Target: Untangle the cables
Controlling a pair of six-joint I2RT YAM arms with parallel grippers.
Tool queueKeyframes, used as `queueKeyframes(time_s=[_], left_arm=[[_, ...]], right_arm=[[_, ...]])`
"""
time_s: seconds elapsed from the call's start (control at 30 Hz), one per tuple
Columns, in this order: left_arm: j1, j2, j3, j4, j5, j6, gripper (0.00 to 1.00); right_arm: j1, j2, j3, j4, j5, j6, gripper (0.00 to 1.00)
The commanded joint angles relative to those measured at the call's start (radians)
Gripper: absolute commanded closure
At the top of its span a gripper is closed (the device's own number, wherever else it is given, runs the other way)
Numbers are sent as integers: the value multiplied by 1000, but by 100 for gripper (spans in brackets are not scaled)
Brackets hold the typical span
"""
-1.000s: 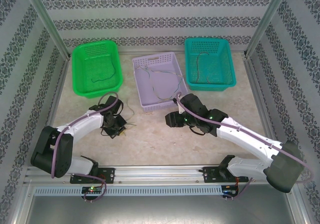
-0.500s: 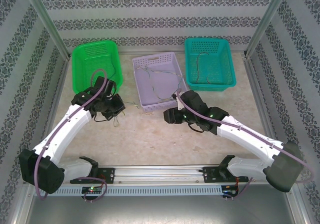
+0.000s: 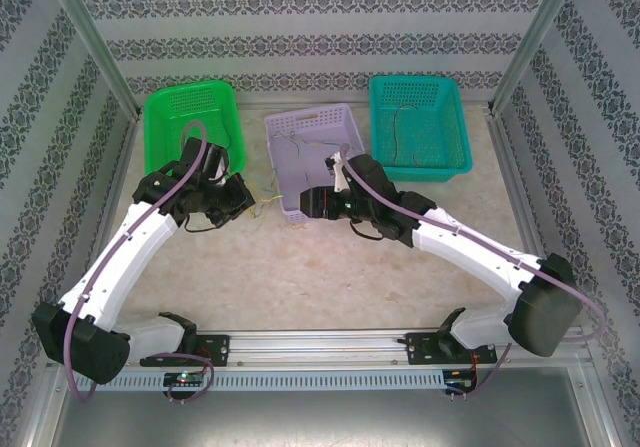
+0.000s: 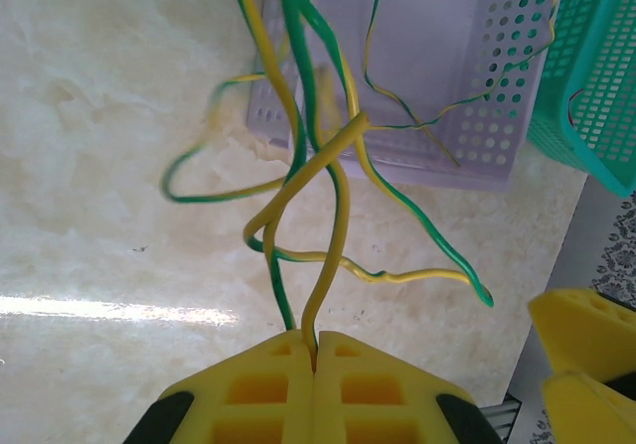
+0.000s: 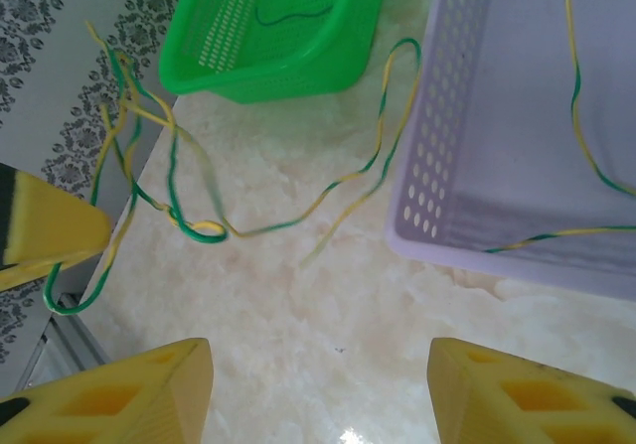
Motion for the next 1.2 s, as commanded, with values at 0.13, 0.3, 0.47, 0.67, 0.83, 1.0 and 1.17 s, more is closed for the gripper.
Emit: queueKeyframes(time_s=[0.13, 0.3, 0.47, 0.67, 0.83, 1.0, 1.17], left_arm=[[-9, -36, 4, -51, -10, -35, 100], [-2, -91, -26, -77, -121, -63, 100], [9, -93, -68, 48, 22, -101, 100], [9, -13, 1, 66, 164, 35, 100], [4, 35, 69, 28, 252, 275, 100], [0, 7, 6, 93, 306, 489, 100], [-8, 5, -22, 164, 352, 593, 100]], right_arm=[[16, 37, -44, 44, -43, 117, 42], [47, 51, -55, 29, -14, 104, 43], [67, 18, -80, 55, 12, 98, 44], [84, -98, -26, 15, 89, -142, 39], [11, -85, 95, -147, 1, -418, 31], [-120, 7, 252, -299, -409, -454, 34], [-132, 89, 324, -411, -477, -448, 35]])
